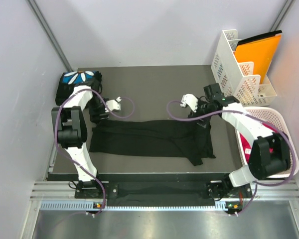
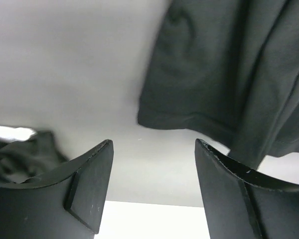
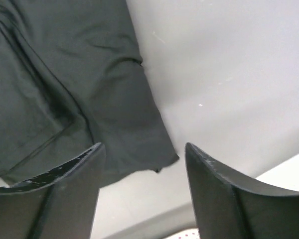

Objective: Fold and stack the t-shirts
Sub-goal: Fold the tshirt

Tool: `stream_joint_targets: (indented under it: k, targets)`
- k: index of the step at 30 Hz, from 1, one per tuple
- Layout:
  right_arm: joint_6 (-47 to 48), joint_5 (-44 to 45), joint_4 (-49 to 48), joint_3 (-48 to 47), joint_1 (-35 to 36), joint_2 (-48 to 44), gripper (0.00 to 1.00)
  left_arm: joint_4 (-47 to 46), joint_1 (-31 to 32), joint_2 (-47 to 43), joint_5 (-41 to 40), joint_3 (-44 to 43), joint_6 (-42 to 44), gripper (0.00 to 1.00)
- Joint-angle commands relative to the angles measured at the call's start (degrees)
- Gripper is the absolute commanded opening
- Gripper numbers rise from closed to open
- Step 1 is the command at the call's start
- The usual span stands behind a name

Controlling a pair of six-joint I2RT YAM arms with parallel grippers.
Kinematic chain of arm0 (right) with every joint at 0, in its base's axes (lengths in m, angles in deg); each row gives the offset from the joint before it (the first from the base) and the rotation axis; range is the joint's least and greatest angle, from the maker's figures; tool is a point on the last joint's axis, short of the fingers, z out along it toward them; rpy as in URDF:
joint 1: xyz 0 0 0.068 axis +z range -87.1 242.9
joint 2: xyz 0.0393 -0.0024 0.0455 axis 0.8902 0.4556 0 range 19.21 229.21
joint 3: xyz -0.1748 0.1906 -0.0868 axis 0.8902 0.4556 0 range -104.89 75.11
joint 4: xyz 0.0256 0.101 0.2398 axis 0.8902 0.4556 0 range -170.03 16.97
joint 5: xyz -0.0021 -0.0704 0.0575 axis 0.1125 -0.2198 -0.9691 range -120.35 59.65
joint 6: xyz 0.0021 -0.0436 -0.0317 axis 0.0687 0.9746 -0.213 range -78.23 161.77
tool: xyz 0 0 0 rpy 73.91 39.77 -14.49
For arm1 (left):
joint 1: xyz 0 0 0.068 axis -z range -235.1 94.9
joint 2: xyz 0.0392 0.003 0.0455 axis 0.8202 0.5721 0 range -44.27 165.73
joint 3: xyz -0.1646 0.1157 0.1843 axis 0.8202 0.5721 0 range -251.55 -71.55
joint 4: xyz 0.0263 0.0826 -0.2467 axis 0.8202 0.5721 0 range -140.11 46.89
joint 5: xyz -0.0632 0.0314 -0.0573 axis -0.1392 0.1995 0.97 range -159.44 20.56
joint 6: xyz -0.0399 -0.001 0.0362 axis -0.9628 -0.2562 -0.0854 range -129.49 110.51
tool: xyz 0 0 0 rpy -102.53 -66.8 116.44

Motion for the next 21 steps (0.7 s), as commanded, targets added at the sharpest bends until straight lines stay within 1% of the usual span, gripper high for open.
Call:
stream_joint_targets:
  k: [1,4,5,7,13,19,21]
  targets:
    - [-1.19,-1.38,-2.74,-2.22,-0.58,4.27,0.58,1.41,-0.20,0.73,1.37,-3.19,2.16,0.71]
    - [-1.19,-1.29,-3.62,-2.57,-0.58,7.61,0.37,1.59,-0.20,1.26,0.14,-4.16,2.25,0.71]
    - [-1.10,-1.03,-4.05,-2.74,-0.58,8.92,0.35,1.76,-0.20,1.26,-0.04,-4.42,2.34,0.71]
    - [-1.28,-1.02,-4.58,-3.36,-0.84,9.90,0.27,2.20,-0.11,0.74,0.13,-5.04,2.43,0.71]
    - [-1.37,-0.94,-4.59,-5.29,-1.54,12.62,0.28,2.99,0.06,0.29,1.63,-6.18,2.25,0.71]
    - [0.22,-0.15,-3.44,-5.65,-2.95,14.21,0.28,8.08,0.59,0.82,6.10,-8.55,2.08,0.69]
    - [0.31,-0.06,-3.53,-5.56,-3.39,14.73,0.28,9.93,0.86,1.35,6.99,-9.08,2.16,0.66]
